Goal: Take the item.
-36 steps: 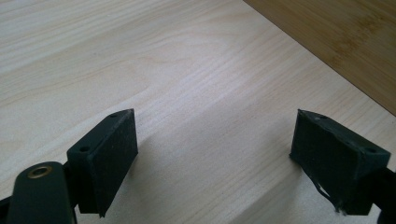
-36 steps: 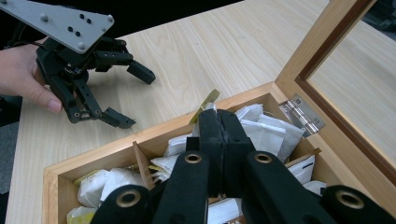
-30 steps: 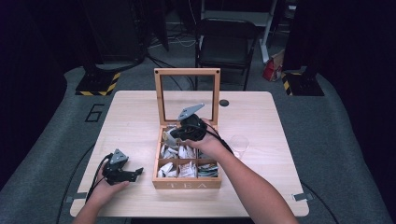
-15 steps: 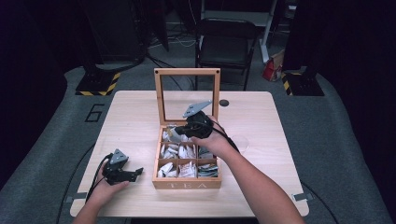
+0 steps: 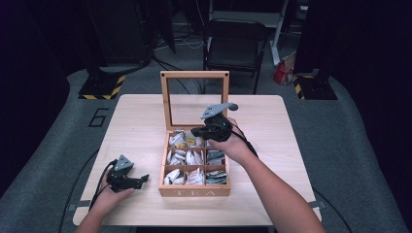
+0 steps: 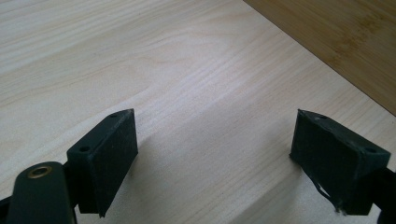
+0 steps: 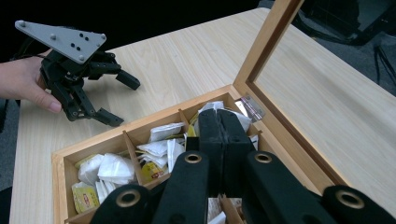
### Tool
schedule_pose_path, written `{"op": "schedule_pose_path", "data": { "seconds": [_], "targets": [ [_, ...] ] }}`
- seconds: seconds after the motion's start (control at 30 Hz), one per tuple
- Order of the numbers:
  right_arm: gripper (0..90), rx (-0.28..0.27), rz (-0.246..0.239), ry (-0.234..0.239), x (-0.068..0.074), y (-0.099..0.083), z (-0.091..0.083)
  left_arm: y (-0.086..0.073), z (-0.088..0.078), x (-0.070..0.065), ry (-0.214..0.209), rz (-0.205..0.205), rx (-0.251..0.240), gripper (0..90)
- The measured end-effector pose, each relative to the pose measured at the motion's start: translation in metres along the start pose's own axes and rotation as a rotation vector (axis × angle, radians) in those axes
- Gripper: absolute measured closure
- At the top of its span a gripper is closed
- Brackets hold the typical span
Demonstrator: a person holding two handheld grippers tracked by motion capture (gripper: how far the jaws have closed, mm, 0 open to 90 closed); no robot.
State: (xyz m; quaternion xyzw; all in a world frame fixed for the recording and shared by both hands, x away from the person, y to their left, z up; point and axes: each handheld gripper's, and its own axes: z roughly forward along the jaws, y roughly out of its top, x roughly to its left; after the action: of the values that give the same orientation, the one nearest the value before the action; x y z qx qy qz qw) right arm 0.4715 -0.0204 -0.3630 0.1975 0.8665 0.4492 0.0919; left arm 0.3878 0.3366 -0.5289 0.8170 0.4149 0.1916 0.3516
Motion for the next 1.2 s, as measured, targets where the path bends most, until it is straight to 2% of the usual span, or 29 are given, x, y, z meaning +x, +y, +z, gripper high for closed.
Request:
{"op": "schedule_pose_path", "data": {
  "seconds": [0.2, 0.77, 1.2],
  "targets": [
    [89.9, -0.001, -0.005, -0.013, -0.003, -0.002, -0.011, 0.000, 0.000, 0.000, 0.000, 0.008, 0.004, 14.1],
    [89.9, -0.019, 0.034, -0.070, -0.016, -0.013, -0.044, 0.000, 0.000, 0.000, 0.002, 0.001, -0.001, 14.1],
    [89.9, -0.031, 0.068, -0.121, -0.029, -0.031, -0.071, 0.000, 0.000, 0.000, 0.001, -0.001, -0.001, 14.1]
  ]
}}
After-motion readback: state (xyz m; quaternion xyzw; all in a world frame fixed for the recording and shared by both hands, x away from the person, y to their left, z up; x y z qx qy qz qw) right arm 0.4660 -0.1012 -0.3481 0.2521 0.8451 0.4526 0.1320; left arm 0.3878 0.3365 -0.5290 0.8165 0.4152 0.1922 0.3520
